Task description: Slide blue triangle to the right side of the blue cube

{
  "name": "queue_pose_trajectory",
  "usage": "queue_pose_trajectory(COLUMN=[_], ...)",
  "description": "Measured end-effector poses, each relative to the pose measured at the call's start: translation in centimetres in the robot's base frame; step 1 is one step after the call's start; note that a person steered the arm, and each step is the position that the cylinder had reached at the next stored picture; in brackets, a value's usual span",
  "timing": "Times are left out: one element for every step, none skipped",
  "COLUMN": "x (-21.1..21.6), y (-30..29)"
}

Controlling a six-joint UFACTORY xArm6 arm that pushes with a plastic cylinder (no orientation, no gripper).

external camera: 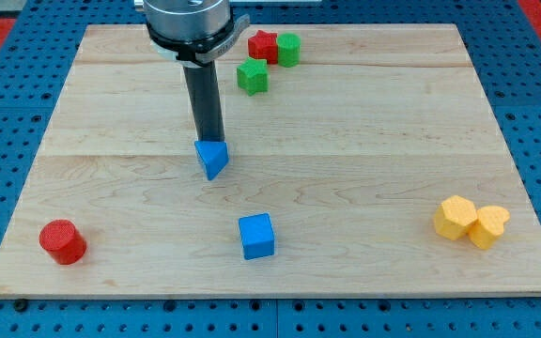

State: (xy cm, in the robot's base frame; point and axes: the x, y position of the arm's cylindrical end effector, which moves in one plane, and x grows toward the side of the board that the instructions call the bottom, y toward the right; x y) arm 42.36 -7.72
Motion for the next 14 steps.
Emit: queue_pose_trajectory(x=[0.0,-0.2,0.1,2.5,3.2,2.9,1.5,-1.0,-1.7,-0.2,2.5,4.5,6.4,7.9], y=[0.0,-1.2,-4.4,-4.9,-1.8,0.0,0.6,0.6,1.8,3.2,3.7,4.2,4.8,5.5])
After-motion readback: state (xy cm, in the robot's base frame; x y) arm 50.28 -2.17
